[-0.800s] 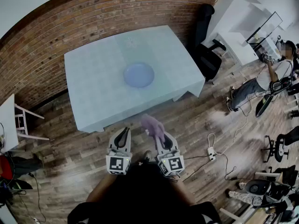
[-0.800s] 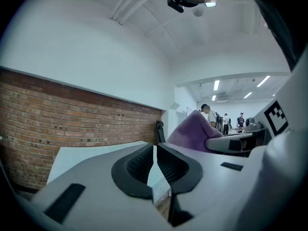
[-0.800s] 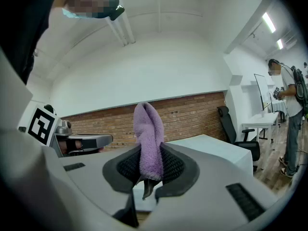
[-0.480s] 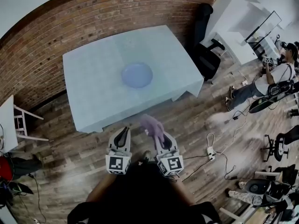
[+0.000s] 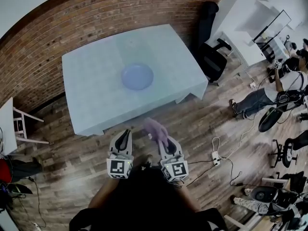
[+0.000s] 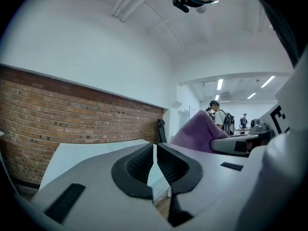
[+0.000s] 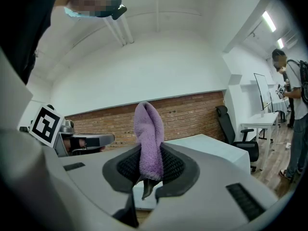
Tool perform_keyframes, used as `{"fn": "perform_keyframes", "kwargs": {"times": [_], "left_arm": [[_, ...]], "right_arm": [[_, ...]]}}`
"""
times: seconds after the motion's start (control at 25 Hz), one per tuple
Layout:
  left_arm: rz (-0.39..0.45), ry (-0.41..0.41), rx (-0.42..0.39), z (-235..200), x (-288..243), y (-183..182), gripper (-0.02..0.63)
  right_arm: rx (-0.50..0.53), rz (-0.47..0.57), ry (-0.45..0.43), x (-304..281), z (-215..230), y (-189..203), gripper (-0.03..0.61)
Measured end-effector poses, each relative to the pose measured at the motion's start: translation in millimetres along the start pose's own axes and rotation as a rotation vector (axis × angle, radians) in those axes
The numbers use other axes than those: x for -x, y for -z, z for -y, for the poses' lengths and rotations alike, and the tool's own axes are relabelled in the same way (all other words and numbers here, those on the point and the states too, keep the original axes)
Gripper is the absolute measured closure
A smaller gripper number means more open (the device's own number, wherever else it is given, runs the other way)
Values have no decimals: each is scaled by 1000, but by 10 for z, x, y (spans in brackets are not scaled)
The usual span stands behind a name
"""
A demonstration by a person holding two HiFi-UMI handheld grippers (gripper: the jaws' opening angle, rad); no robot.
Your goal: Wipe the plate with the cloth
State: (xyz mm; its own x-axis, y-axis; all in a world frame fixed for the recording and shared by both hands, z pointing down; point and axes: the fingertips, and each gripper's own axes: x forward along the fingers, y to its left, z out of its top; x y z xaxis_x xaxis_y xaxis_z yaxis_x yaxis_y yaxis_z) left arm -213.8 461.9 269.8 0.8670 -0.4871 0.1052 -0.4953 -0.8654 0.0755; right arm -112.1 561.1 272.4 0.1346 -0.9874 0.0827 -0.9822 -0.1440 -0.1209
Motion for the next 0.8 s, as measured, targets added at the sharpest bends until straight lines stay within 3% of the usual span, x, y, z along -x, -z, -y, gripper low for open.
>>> {"fn": "perform_keyframes", "kwargs": {"times": [0.36, 0.56, 0.8], "left_arm": [[-1, -50, 9, 351, -151, 12, 563], [-36, -106, -14, 364, -181, 96, 563], [-72, -106, 17, 311, -281, 219, 563]], "right_arm": [[-25, 9, -53, 117, 426, 47, 500], [-21, 5, -66, 63, 596, 58, 500], [-21, 4, -65, -60, 650, 57, 500]]}}
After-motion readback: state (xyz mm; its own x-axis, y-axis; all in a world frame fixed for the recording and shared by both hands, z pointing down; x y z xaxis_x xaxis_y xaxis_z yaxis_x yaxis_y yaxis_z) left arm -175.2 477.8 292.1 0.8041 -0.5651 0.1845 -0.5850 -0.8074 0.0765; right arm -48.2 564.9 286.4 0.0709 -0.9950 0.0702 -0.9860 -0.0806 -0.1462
